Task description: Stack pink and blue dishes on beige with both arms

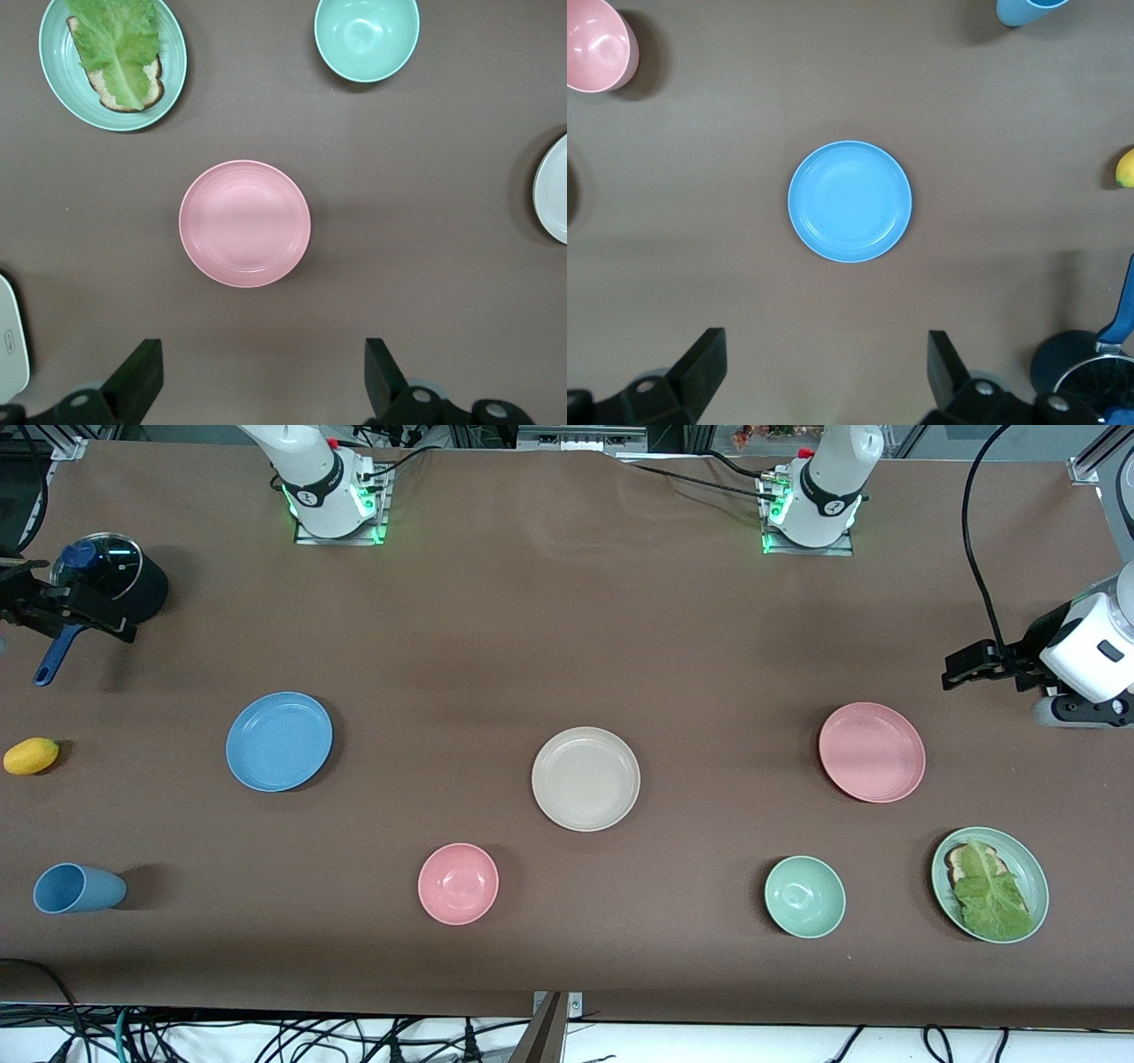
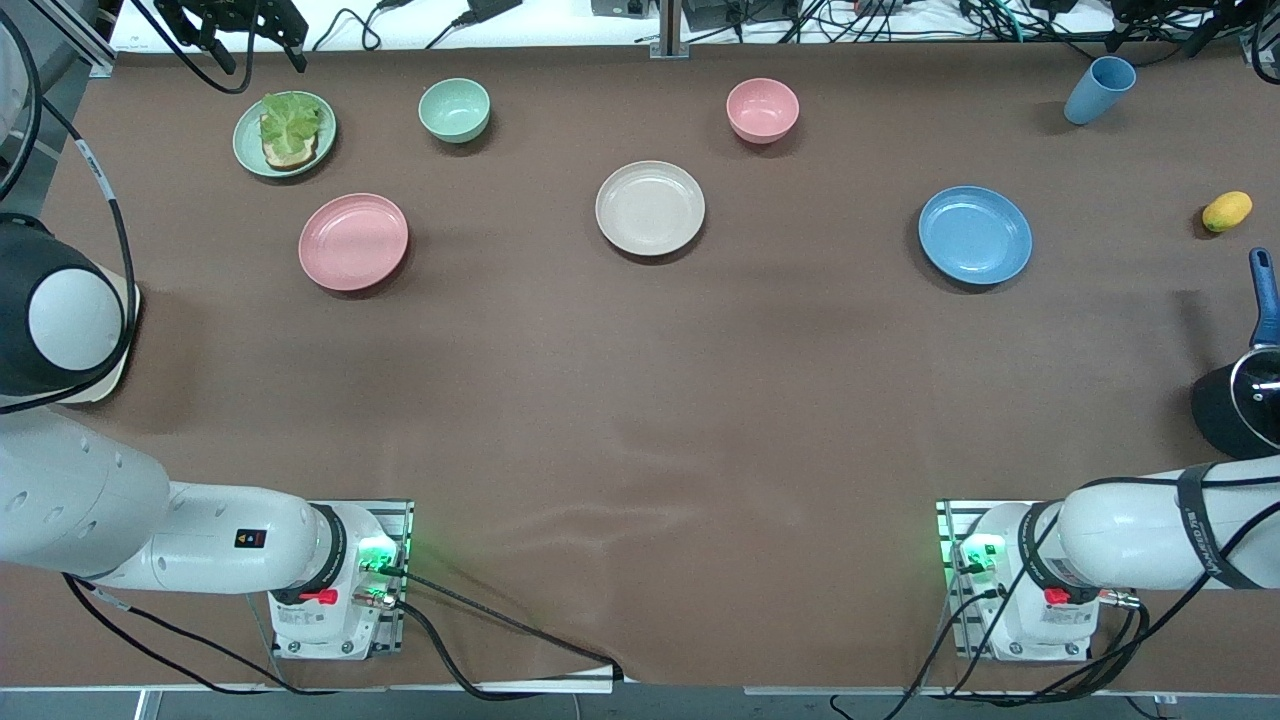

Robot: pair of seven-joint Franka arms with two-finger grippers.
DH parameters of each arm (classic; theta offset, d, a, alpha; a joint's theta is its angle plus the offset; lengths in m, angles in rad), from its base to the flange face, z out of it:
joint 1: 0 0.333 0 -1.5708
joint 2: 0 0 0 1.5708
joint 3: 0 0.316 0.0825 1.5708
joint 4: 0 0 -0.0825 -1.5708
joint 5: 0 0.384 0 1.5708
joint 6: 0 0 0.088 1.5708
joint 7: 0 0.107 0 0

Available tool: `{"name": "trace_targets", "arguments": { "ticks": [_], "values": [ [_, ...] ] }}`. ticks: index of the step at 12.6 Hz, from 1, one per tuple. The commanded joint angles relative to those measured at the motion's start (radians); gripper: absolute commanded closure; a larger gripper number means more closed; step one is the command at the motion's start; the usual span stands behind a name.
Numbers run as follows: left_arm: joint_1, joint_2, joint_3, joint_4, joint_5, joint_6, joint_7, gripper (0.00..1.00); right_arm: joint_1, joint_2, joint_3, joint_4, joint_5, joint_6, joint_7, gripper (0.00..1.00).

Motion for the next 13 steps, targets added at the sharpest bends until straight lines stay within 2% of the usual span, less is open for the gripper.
{"name": "trace_targets", "arguments": {
  "ticks": [1, 11, 13],
  "values": [
    [0.006, 0.000, -0.005, 0.002, 0.003, 0.005, -0.006, 0.00, -0.002, -0.027, 0.002, -0.022, -0.010, -0.005, -0.007, 0.00],
    [0.006, 0.002, -0.005, 0.002, 0.000, 0.005, -0.004, 0.00, -0.002, -0.027, 0.000, -0.022, -0.008, -0.011, -0.007, 0.00],
    [-0.010, 0.043, -0.007, 0.002, 0.008, 0.003, -0.004, 0.00, -0.002, -0.027, 0.000, -0.020, -0.008, -0.016, -0.007, 0.00]
  ]
}}
